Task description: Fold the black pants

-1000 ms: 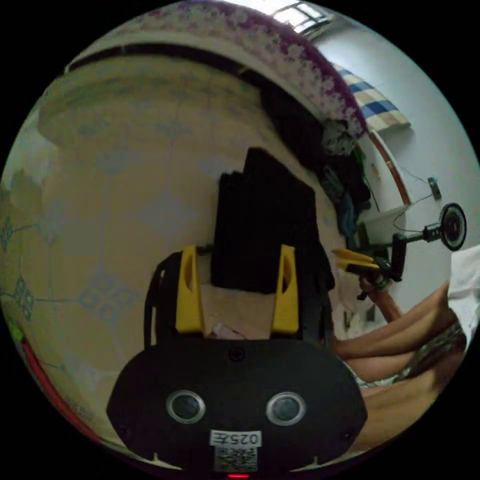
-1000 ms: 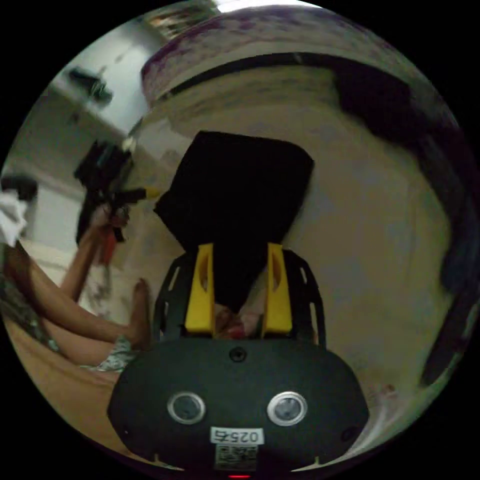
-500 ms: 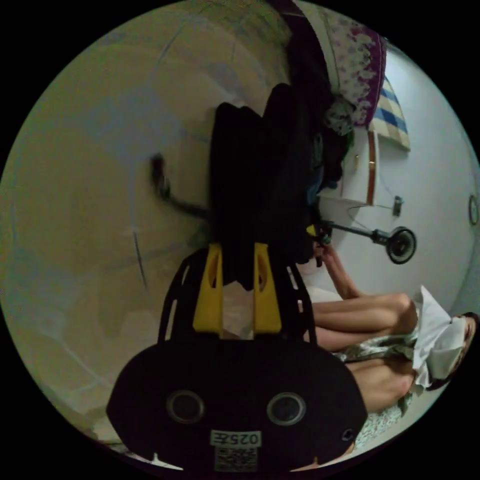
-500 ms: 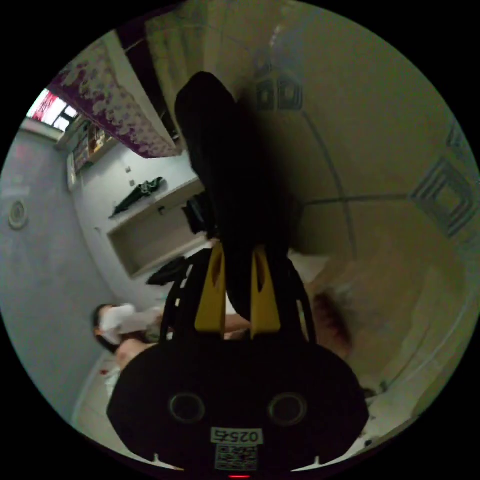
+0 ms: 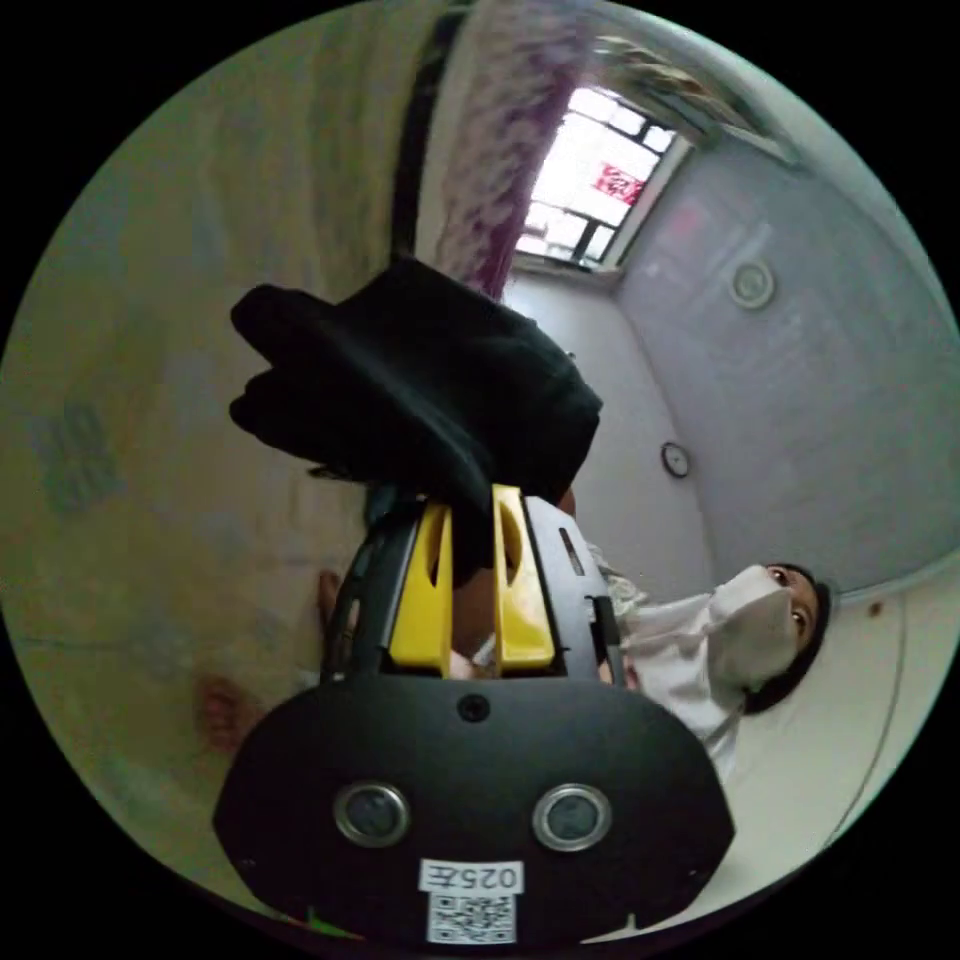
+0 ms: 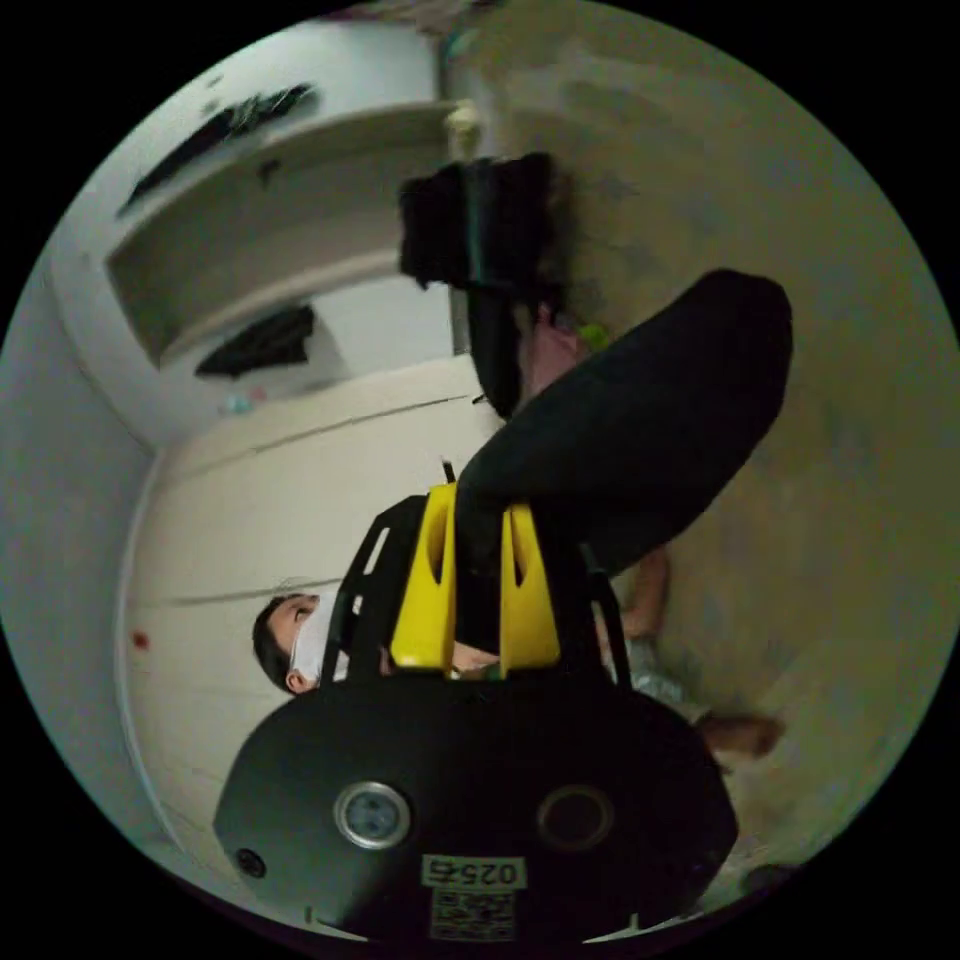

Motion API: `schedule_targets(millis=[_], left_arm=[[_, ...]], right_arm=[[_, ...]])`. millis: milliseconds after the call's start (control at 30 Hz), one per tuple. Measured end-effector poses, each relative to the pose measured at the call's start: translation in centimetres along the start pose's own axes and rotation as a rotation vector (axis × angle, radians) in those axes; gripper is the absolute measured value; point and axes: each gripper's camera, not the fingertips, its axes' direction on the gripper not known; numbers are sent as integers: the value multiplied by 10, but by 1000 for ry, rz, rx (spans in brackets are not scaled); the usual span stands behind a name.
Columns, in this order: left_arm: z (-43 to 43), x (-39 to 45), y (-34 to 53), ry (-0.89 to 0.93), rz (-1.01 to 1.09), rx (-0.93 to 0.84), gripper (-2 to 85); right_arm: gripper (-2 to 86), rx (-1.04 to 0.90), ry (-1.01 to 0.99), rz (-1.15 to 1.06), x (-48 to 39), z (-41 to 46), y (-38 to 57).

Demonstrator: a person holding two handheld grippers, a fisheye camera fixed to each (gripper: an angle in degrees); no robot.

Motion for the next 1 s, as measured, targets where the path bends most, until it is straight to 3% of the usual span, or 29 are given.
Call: schedule_targets(millis=[100, 200, 367, 467, 533, 600, 633, 700, 733, 800, 1000], left_arm=[[-113, 128, -13, -276, 245, 206, 20], [-189, 238, -13, -527, 402, 377, 22], [-279, 317, -12, -661, 447, 506, 27], [-343, 279, -19, -621, 272, 570, 29], [-381, 228, -13, -581, 95, 675, 32], [-418, 167, -7, -603, 42, 640, 40], [-430, 154, 0, -511, 69, 642, 41], [-465, 119, 33, -124, 87, 724, 39], [-470, 118, 39, -112, 96, 730, 38], [-484, 130, 63, -200, 140, 734, 34], [-506, 165, 113, -442, 189, 673, 52]], right_arm=[[68, -60, 123, -325, -143, 42, -106], [69, -55, 108, -478, -251, 78, -190], [75, 4, 85, -544, -343, 134, -314], [82, 51, 210, -483, -339, 177, -388], [92, 115, 357, -391, -309, 208, -428], [110, 209, 582, -226, -257, 256, -462], [114, 229, 635, -226, -250, 265, -465], [121, 293, 620, -351, -246, 281, -470], [122, 291, 577, -366, -246, 281, -472], [121, 284, 452, -361, -252, 281, -482], [133, 235, 427, -304, -271, 311, -512]])
